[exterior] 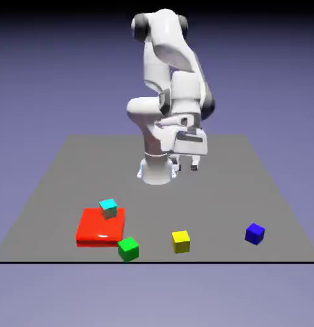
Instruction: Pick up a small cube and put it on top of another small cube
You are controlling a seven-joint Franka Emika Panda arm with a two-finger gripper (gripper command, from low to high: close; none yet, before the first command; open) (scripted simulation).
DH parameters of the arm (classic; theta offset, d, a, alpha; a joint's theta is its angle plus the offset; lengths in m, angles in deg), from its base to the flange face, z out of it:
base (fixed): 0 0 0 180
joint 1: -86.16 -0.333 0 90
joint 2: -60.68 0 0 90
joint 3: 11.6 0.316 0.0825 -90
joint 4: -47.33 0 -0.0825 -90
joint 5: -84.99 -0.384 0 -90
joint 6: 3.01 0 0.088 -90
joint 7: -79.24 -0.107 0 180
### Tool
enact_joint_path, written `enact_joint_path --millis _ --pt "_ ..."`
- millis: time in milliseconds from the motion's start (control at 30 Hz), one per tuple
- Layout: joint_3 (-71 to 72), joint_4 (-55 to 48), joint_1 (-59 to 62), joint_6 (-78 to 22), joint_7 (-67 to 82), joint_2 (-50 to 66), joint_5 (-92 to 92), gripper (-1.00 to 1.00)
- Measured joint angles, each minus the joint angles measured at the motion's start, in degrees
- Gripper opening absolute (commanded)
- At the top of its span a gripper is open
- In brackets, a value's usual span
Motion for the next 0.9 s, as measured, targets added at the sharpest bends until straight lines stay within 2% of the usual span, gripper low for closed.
enact_joint_path --millis 900 --pt "18.2 -27.1 -1.1 -29.4 67.3 33.8 14.2 0.0"
